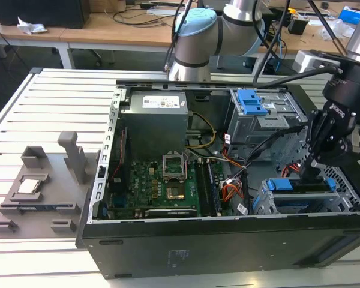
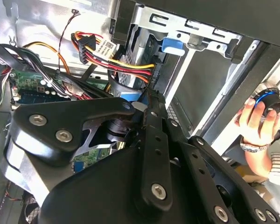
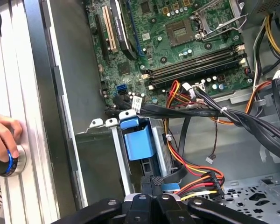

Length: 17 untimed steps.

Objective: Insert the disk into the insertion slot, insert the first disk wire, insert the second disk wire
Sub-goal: 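Insert the second disk wire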

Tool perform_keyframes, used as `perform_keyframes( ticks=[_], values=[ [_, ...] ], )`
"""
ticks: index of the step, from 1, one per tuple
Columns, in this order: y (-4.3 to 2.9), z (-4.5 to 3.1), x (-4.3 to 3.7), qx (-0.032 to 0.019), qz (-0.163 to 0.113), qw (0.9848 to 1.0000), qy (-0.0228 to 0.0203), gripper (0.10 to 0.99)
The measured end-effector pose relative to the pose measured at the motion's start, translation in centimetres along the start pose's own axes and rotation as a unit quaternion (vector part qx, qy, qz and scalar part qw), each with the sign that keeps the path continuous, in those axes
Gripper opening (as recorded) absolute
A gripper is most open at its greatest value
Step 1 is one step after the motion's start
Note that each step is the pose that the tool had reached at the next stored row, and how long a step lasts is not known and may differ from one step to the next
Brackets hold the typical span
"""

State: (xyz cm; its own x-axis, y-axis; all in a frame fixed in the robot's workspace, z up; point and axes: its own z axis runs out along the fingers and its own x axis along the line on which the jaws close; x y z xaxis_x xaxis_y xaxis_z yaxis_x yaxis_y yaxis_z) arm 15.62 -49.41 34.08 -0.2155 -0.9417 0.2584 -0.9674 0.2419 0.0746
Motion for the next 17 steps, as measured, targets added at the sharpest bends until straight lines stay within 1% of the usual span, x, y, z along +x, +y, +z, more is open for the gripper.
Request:
perform_keyframes(
  ticks=[2, 5, 11, 14, 15, 17],
  values=[
    [-0.01, 0.18, -0.01, -0.0008, 0.003, 1.0, -0.0004, 0.102],
    [-0.02, 0.23, -0.03, -0.002, 0.007, 1.0, -0.0009, 0.102],
    [0.01, -0.11, 0.07, -0.0045, 0.016, 0.9999, -0.0018, 0.102],
    [-0.01, -0.05, 0.06, -0.0056, 0.018, 0.9998, -0.0022, 0.102],
    [-0.05, 0.04, 0.02, -0.0068, 0.02, 0.9998, -0.0026, 0.102],
    [-0.19, 0.11, -0.04, -0.0077, 0.02, 0.9998, -0.0028, 0.102]
  ],
)
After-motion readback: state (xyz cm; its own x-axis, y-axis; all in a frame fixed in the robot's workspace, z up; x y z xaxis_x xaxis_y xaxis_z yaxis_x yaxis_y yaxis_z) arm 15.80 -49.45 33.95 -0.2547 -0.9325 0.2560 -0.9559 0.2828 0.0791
